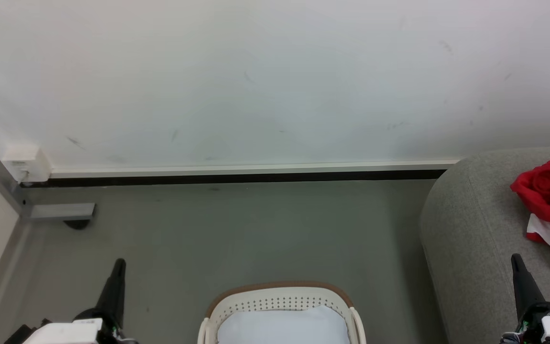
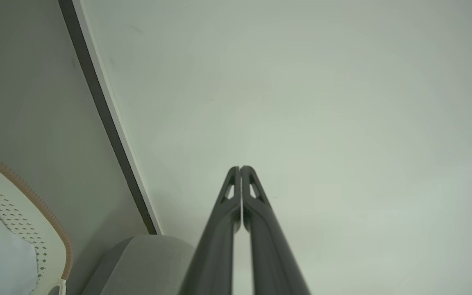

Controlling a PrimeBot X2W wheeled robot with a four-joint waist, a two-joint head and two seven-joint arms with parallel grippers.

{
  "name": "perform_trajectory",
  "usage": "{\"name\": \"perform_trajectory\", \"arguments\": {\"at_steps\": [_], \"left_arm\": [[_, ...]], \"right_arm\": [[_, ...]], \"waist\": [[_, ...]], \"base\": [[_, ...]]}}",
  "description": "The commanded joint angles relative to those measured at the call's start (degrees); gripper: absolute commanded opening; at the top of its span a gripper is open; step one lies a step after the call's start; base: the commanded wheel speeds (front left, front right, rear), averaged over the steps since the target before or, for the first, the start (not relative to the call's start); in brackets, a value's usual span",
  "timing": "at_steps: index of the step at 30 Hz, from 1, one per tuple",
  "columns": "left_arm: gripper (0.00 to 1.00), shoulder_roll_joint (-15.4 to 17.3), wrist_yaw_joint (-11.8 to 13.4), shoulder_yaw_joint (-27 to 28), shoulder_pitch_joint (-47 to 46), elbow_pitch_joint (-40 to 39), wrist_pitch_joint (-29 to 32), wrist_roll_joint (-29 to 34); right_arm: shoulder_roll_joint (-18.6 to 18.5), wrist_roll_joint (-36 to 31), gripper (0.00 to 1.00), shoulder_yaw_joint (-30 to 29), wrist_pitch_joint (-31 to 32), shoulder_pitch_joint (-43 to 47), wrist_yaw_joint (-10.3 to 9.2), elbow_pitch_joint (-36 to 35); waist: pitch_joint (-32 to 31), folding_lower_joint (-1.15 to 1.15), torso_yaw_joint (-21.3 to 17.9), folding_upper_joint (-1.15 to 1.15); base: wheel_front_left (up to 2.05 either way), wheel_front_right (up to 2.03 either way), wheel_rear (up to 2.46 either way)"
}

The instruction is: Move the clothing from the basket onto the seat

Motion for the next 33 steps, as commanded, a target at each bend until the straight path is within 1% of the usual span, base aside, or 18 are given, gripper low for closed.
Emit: {"name": "perform_trajectory", "arguments": {"at_steps": [1, 8, 33], "left_arm": [[0.0, 0.2, -0.3, 0.2, -0.7, -0.2, 0.2, -1.3], [0.0, 0.1, -0.4, 0.4, -1.0, -0.2, 1.0, -3.9], [0.0, 0.1, -0.3, 0.3, -0.9, -0.2, 1.0, -3.7]], "right_arm": [[-0.1, 1.2, 0.0, -0.3, 0.3, -0.5, -0.11, 0.1], [0.0, 3.3, 0.0, -0.7, 1.0, -0.8, -0.12, 0.2], [0.3, 2.8, 0.0, -1.0, 1.2, -0.8, -0.11, 0.2]], "waist": [[0.0, 0.0, 0.0, 0.0], [0.2, 0.0, 0.2, 0.0], [0.2, 0.0, 0.2, 0.0]], "base": [[0.0, 0.0, 0.0], [0.0, 0.0, 0.0], [0.0, 0.0, 0.0]]}}
